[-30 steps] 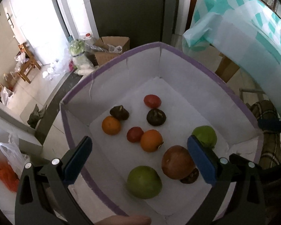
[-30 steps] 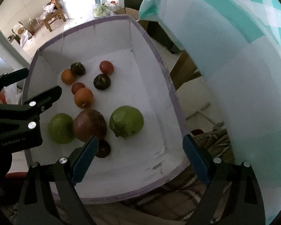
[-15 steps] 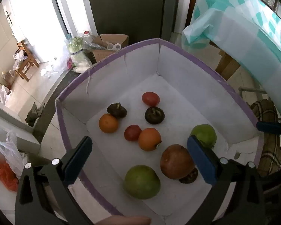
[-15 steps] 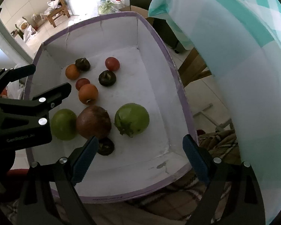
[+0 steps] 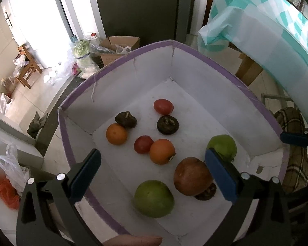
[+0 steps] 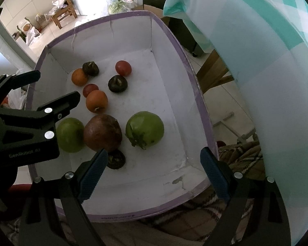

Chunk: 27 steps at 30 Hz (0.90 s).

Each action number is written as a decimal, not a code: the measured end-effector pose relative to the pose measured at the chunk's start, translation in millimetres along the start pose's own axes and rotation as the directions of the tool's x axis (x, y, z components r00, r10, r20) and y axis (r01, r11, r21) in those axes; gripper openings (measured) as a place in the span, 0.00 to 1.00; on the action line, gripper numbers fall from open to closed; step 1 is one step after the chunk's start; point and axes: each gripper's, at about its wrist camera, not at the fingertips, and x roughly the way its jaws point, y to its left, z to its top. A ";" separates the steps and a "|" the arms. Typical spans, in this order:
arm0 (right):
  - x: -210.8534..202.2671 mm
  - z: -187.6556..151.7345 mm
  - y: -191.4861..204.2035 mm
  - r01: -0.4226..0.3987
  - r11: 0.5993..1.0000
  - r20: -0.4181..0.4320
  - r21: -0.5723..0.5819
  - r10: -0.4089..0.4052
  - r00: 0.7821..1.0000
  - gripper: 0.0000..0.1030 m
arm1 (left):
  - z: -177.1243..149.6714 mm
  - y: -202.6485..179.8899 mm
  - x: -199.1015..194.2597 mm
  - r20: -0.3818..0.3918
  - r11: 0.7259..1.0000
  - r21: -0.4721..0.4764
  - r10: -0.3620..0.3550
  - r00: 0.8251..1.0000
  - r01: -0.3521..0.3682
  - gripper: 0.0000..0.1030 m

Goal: Organize fruits

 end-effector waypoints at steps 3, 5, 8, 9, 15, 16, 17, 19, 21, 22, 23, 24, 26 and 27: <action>0.9 0.1 -0.4 0.000 1.000 -0.004 0.003 0.000 1.000 0.86 | -0.7 -0.2 2.0 -0.006 1.000 0.001 -0.001 1.000 0.001 0.99; 1.2 -0.9 -0.9 -0.002 1.000 -0.004 0.003 0.002 1.000 0.86 | -1.3 -0.5 2.9 -0.010 1.000 0.000 -0.002 1.000 0.002 0.99; 1.0 -1.4 -1.0 -0.004 1.000 -0.004 0.002 0.004 1.000 0.86 | -1.5 -0.7 4.1 -0.016 1.000 0.003 -0.004 1.000 0.004 0.99; 1.1 -1.2 -1.5 -0.004 1.000 -0.005 0.002 0.005 1.000 0.86 | -1.5 -0.8 4.0 -0.015 1.000 0.003 -0.004 1.000 0.004 0.99; 1.7 -2.3 -1.9 -0.007 1.000 -0.008 0.003 0.007 1.000 0.86 | -1.8 -0.6 4.4 -0.017 1.000 0.004 -0.003 1.000 0.004 0.99; 1.7 -2.0 -1.9 -0.008 1.000 -0.008 0.003 0.008 1.000 0.86 | -1.9 -0.3 4.2 -0.016 1.000 0.002 -0.001 1.000 0.001 0.99; 1.8 -2.2 -1.8 -0.009 1.000 -0.009 0.002 0.009 1.000 0.86 | -2.6 -0.2 3.4 -0.010 1.000 0.001 0.003 1.000 -0.003 0.99; 1.8 -2.2 -1.8 -0.011 1.000 -0.007 0.003 0.011 1.000 0.86 | -4.0 -1.1 3.3 -0.009 1.000 0.005 0.014 1.000 -0.014 0.99; 1.3 -3.3 -1.2 -0.012 1.000 -0.004 0.001 0.012 1.000 0.86 | -3.9 -2.4 4.4 -0.018 1.000 0.007 0.007 1.000 -0.007 0.99; 1.5 -3.6 -0.5 -0.013 1.000 -0.002 0.000 0.013 1.000 0.86 | -3.7 -2.2 4.4 -0.022 1.000 0.006 0.004 1.000 -0.004 0.99; 1.1 -3.9 -0.1 -0.014 1.000 -0.001 -0.001 0.014 1.000 0.86 | -3.4 -2.1 4.1 -0.024 1.000 0.004 0.004 1.000 -0.004 0.99; 0.5 -4.6 0.3 -0.015 1.000 0.002 -0.003 0.015 1.000 0.86 | -2.9 -1.9 3.6 -0.024 1.000 0.005 0.007 1.000 -0.007 0.99; -1.0 -5.4 1.2 -0.019 1.000 0.009 -0.006 0.019 1.000 0.86 | -2.2 -0.8 1.8 -0.024 1.000 0.004 0.016 1.000 -0.016 0.99; -2.2 -5.7 1.4 -0.021 1.000 0.012 -0.009 0.021 1.000 0.86 | -1.9 -0.8 0.9 -0.024 1.000 0.007 0.019 1.000 -0.019 0.99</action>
